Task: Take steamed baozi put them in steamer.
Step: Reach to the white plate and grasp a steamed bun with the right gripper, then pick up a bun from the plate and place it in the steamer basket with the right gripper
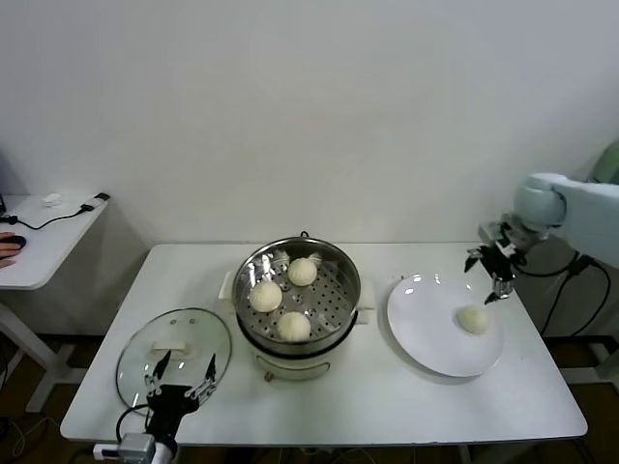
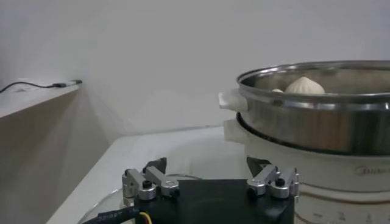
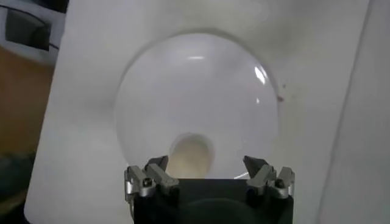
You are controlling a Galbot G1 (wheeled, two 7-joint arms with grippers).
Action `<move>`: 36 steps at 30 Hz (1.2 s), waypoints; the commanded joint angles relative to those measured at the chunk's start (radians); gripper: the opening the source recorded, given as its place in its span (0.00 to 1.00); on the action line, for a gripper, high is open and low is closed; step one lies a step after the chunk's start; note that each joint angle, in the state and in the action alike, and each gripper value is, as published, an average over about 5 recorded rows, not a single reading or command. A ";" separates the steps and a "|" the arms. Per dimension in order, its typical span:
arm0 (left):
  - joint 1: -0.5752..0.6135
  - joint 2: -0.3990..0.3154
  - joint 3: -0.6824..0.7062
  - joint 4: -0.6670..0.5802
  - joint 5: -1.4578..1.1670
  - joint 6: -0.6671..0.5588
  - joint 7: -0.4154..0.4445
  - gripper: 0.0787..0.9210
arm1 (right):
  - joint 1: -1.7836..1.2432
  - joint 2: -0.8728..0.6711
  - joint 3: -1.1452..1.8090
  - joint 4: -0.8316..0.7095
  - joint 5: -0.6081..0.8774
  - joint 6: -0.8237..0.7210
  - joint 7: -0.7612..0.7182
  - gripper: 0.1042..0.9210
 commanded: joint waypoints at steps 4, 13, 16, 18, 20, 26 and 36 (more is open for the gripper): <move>0.007 -0.007 -0.001 0.003 0.014 0.000 0.001 0.88 | -0.421 -0.003 0.346 -0.236 -0.143 -0.062 0.024 0.88; 0.013 -0.010 -0.001 0.009 0.020 -0.003 0.001 0.88 | -0.470 0.080 0.401 -0.291 -0.154 -0.082 0.065 0.88; 0.013 -0.008 -0.002 0.010 0.020 -0.003 0.001 0.88 | -0.478 0.094 0.403 -0.298 -0.164 -0.089 0.068 0.88; 0.015 -0.007 -0.004 0.008 0.019 -0.003 0.001 0.88 | -0.482 0.098 0.404 -0.300 -0.169 -0.094 0.070 0.88; 0.016 -0.007 -0.005 0.007 0.018 -0.004 0.000 0.88 | -0.484 0.099 0.403 -0.298 -0.173 -0.100 0.072 0.88; 0.018 -0.005 -0.005 0.006 0.017 -0.006 0.000 0.88 | -0.475 0.099 0.405 -0.287 -0.176 -0.119 0.089 0.86; 0.019 -0.004 -0.005 -0.004 0.017 -0.003 0.000 0.88 | -0.130 0.059 0.128 -0.081 0.044 -0.168 0.067 0.71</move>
